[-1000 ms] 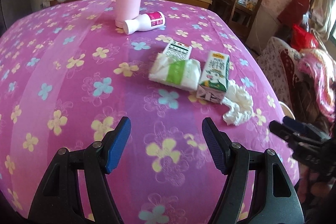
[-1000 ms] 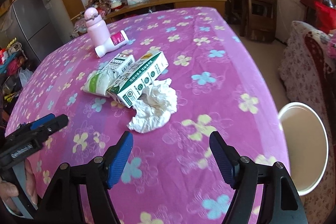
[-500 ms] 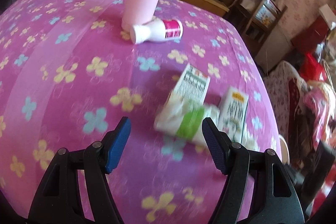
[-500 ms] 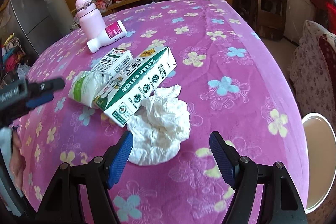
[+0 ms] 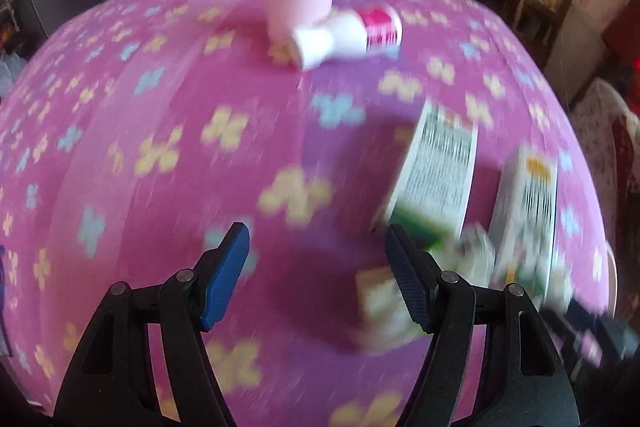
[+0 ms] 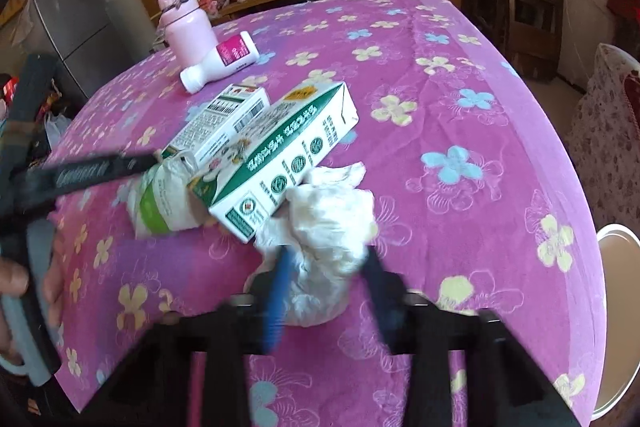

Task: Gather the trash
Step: 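Grasp the white tissue with the right tool while the left tool grasps the green-labelled pack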

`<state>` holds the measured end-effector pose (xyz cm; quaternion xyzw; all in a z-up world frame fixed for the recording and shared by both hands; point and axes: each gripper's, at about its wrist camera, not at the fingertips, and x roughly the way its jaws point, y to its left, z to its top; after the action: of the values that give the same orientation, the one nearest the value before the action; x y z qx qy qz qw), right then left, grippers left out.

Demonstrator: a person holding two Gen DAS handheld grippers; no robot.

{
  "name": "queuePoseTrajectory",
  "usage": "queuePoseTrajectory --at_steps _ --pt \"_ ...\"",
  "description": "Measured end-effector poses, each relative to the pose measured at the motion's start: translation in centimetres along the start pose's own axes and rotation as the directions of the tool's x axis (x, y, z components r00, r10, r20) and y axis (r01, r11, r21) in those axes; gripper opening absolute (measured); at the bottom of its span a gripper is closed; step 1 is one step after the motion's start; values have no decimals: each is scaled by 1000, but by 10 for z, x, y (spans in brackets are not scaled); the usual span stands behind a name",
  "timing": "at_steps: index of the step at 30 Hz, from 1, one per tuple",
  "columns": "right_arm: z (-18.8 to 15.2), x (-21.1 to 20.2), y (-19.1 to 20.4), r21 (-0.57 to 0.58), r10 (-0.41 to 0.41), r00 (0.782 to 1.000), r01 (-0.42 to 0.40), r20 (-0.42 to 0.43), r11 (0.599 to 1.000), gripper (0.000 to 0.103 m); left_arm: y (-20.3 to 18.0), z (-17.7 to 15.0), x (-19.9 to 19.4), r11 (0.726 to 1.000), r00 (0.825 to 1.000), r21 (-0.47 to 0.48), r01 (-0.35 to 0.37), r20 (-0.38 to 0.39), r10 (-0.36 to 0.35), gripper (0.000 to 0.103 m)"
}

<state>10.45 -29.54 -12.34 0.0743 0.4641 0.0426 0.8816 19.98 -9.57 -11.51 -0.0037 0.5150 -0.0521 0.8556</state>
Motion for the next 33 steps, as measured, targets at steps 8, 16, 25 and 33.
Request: queuePoseTrajectory --at_steps 8,16,25,33 --pt "-19 -35 -5 -7 29 999 -29 22 1000 16 28 -53 -23 962 960 -14 271 -74 -271 69" --pt "-33 -49 -24 57 35 999 -34 -18 998 31 3 -53 -41 945 948 76 318 -16 -318 72" --pt "-41 -35 -8 -8 -20 1000 20 -20 1000 58 -39 -51 -13 970 981 145 194 -50 -189 72" --pt "-51 -42 -17 -16 -31 1000 31 5 999 20 -32 -65 -21 972 979 121 204 -44 -200 32"
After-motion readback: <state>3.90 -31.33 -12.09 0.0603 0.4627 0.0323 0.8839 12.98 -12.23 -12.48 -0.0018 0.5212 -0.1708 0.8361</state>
